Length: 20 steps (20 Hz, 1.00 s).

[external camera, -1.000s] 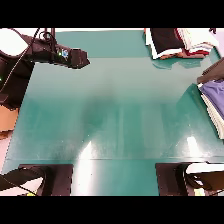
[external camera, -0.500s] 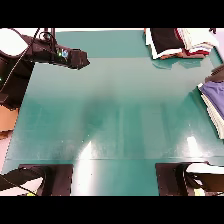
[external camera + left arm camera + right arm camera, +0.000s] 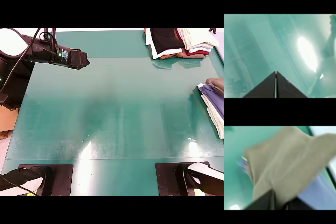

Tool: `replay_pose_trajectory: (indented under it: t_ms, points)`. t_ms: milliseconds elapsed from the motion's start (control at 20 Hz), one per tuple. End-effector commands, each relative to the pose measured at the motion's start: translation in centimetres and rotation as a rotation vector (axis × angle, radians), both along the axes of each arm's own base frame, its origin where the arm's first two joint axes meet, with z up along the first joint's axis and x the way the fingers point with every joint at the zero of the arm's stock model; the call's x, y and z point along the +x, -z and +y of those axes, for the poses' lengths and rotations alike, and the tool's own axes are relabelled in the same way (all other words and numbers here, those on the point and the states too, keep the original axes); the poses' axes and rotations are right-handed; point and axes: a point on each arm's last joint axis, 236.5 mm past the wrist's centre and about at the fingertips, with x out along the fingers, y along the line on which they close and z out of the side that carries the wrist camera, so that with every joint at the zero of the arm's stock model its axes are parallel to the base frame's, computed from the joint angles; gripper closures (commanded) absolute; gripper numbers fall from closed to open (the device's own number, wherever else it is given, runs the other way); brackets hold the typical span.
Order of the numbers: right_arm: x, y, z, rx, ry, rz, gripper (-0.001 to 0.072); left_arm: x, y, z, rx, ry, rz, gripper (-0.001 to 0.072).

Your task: Fold the shirts.

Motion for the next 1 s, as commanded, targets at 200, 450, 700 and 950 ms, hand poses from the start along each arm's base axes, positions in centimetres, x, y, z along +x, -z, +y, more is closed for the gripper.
replay_pose_trajectory:
  t_ms: [200, 450, 700, 950]
  points:
    - [-6.5, 2.7, -3.3, 0.045, 0.25, 0.033, 0.0178, 0.0, 0.0, 0.0, 0.001, 0.002, -0.004, 0.0679]
    - [3.6, -4.3, 2.9, 0.132, 0.015, -0.302, 0.0179, 0.3, -0.3, 0.0, -0.006, -0.004, -0.016, 0.0678]
    - [12.8, -5.9, 20.7, 0.264, -0.476, -0.326, 0.018, 0.5, -0.5, 0.0, -0.012, -0.011, -0.027, 0.0678]
    - [14.3, -6.5, 37.7, 0.315, -0.87, -0.31, 0.0353, 0.6, -0.6, 0.0, -0.014, -0.012, -0.03, 0.0679]
